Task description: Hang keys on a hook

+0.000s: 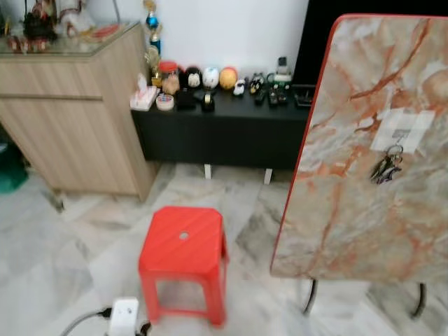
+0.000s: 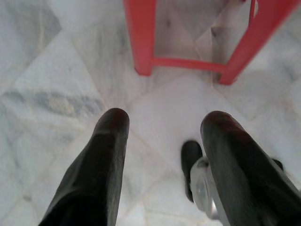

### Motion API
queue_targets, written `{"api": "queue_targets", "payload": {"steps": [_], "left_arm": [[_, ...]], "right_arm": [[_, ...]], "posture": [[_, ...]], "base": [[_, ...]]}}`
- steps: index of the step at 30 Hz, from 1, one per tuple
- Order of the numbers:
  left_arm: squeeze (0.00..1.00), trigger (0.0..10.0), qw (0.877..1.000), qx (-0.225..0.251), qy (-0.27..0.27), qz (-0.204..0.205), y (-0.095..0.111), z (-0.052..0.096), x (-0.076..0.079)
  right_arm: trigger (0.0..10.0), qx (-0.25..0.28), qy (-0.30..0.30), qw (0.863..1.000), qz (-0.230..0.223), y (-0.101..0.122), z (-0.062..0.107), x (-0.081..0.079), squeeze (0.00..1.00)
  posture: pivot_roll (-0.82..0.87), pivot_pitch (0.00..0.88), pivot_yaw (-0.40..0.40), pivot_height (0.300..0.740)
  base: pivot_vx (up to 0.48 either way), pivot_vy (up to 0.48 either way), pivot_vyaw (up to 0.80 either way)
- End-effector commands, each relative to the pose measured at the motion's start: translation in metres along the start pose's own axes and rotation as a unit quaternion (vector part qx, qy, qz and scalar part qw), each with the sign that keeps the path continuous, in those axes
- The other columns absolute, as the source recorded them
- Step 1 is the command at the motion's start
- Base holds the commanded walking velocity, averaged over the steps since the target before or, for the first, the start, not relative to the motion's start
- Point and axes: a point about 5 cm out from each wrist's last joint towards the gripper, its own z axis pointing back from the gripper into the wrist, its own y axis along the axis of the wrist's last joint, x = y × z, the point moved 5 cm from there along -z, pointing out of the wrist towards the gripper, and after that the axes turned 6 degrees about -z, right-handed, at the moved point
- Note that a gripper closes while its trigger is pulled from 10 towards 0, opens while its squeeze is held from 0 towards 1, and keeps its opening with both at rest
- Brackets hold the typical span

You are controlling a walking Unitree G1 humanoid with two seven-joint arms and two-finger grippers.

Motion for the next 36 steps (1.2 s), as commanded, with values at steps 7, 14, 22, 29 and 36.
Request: {"api": "queue_targets", "payload": {"steps": [7,14,22,29,36], "left_arm": [[0.0,10.0,1.0,0.006,-0.004,0.006,0.007,-0.002,0.005],[0.0,10.0,1.0,0.005,-0.007,0.007,0.007,-0.002,0.008],[0.0,10.0,1.0,0.004,-0.007,0.008,0.007,-0.002,0.009],[0.0,10.0,1.0,0.002,-0.011,0.006,0.006,-0.002,0.01],[0.0,10.0,1.0,-0.019,-0.01,0.005,-0.01,0.002,0.002]], "right_arm": [[10.0,0.006,-0.006,1.0,-0.005,0.003,0.0,0.006,0.0],[10.0,0.006,-0.008,1.0,-0.006,0.004,0.0,0.006,0.0],[10.0,0.007,-0.01,1.0,-0.008,0.004,0.0,0.006,0.0],[10.0,0.007,-0.011,1.0,-0.008,0.004,0.0,0.006,0.0],[10.0,0.011,-0.01,1.0,-0.014,0.004,0.0,0.006,0.0]], "posture": [[0.0,0.0,-0.023,0.74],[0.0,0.0,-0.027,0.74],[0.0,0.0,-0.027,0.74],[-0.01,0.0,-0.022,0.74],[-0.01,0.0,-0.022,0.74]], "base": [[0.0,-0.386,0.0],[0.0,-0.386,0.0],[0.0,-0.388,0.0],[0.0,-0.386,0.0],[0.0,-0.37,0.0]]}}
